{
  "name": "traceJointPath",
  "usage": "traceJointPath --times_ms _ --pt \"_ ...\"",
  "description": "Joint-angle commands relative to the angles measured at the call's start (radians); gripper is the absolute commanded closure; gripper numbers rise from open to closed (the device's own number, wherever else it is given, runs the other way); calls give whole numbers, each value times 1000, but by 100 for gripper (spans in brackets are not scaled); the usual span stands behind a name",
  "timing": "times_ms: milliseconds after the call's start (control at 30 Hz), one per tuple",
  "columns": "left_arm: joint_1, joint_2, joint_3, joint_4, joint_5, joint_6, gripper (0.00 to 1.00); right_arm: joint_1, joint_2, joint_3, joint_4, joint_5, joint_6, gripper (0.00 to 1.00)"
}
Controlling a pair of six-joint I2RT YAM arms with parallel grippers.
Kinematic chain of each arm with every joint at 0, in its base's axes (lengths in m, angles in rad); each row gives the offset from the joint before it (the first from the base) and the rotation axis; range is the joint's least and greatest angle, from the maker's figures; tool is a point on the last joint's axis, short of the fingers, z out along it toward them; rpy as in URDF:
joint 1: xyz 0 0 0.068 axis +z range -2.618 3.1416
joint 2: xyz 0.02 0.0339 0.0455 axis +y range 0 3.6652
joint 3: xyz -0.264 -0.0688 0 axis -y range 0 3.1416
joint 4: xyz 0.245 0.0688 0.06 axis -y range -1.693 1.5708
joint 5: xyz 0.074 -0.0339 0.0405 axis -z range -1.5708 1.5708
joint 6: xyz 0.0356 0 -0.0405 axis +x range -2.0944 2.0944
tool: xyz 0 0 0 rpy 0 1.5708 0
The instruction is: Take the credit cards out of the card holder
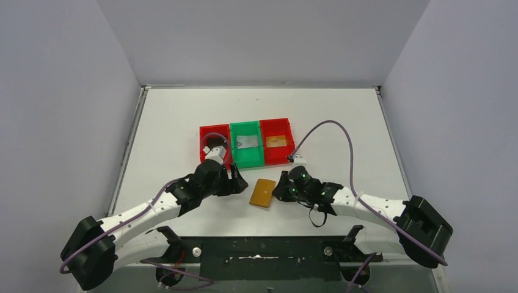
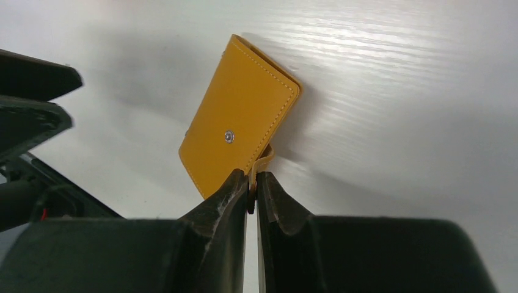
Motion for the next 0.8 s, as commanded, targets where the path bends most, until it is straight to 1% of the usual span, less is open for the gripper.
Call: traceJointPath --times_ms 0,200,300,400,533,600,667,733,767 --pt "-11 -60 -44 78 77 -38 30 56 2 54 92 68 36 100" --pt "-16 -147 -89 53 82 -73 30 97 -3 71 212 30 60 100" --pt "-16 -192 -83 10 75 -75 30 110 -4 97 228 46 78 99" --pt "-16 -235 -69 -35 66 -83 30 110 27 106 309 7 61 99" --pt "-15 -264 -44 -105 62 -81 30 138 63 144 344 15 82 99" --pt "-16 -262 -21 -165 43 -74 30 139 73 164 318 57 115 98" --pt "-16 -268 -9 -212 18 -71 30 128 97 191 231 98 141 98" --pt "-16 -274 -22 -220 -16 -71 30 135 118 217 143 152 154 98" --pt "-16 -274 -32 -215 -27 -71 30 144 121 213 126 179 152 98"
